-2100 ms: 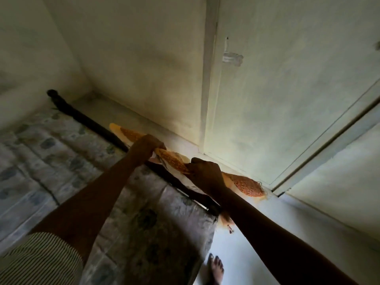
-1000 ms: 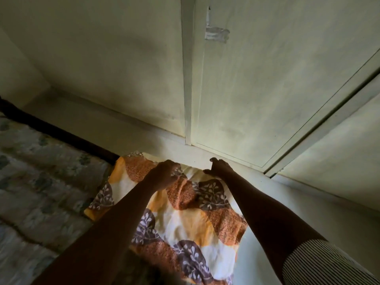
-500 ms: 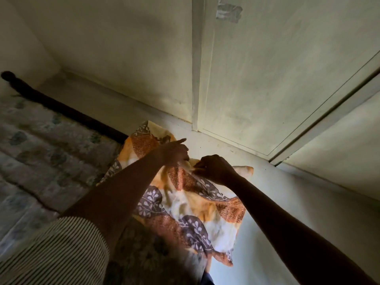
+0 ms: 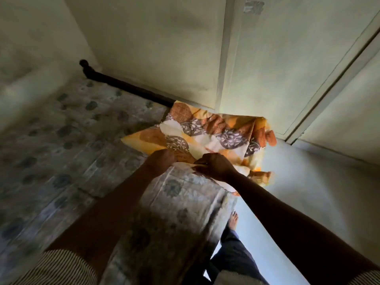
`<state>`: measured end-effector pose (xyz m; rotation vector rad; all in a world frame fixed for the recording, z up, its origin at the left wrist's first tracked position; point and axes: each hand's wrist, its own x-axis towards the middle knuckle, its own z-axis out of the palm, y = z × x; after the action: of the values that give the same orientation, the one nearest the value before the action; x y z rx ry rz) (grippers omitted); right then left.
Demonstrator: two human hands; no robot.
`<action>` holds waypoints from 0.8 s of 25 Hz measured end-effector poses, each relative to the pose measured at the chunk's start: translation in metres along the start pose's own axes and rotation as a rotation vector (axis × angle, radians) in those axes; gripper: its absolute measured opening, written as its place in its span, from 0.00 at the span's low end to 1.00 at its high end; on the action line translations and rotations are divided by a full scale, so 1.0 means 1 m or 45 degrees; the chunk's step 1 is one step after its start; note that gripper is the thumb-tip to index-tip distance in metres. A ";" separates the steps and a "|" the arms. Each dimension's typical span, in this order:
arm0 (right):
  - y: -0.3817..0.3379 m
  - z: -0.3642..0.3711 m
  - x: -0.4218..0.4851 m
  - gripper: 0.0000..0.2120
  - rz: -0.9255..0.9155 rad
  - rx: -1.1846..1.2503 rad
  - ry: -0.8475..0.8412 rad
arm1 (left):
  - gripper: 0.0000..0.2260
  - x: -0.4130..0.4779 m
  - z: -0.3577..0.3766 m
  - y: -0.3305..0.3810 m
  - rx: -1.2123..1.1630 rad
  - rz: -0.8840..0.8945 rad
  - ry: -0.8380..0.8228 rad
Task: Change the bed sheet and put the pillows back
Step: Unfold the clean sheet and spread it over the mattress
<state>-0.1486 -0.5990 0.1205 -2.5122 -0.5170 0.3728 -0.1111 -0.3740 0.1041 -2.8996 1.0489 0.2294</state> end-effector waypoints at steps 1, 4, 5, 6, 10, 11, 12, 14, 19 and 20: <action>-0.011 0.018 -0.013 0.14 0.028 -0.008 -0.020 | 0.12 -0.025 0.005 0.009 -0.095 -0.072 0.018; -0.045 0.089 -0.060 0.14 0.075 -0.001 -0.166 | 0.12 -0.111 0.044 0.031 -0.421 -0.371 -0.063; -0.052 0.109 -0.075 0.15 0.086 0.008 -0.227 | 0.21 -0.134 0.063 0.040 -0.414 -0.397 -0.184; -0.056 0.125 -0.088 0.16 0.107 0.021 -0.274 | 0.22 -0.151 0.077 0.050 -0.315 -0.336 -0.310; -0.045 0.131 -0.107 0.16 0.176 0.023 -0.275 | 0.17 -0.170 0.076 0.079 -0.369 -0.327 -0.259; -0.040 0.125 -0.105 0.15 0.211 0.043 -0.237 | 0.16 -0.165 0.074 0.078 -0.383 -0.328 -0.202; -0.032 0.118 -0.100 0.14 0.255 0.059 -0.195 | 0.16 -0.156 0.071 0.075 -0.431 -0.347 -0.152; -0.008 0.104 -0.085 0.14 0.345 0.076 -0.119 | 0.17 -0.133 0.064 0.072 -0.462 -0.363 -0.148; 0.062 0.088 -0.037 0.22 0.611 0.051 -0.074 | 0.22 -0.059 0.059 0.068 -0.466 -0.357 -0.235; 0.074 0.090 -0.026 0.25 0.659 0.065 -0.103 | 0.23 -0.045 0.061 0.068 -0.445 -0.337 -0.272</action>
<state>-0.1834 -0.6272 0.0099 -2.5627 0.1253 0.6700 -0.1964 -0.3923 0.0509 -3.1759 0.6374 0.7572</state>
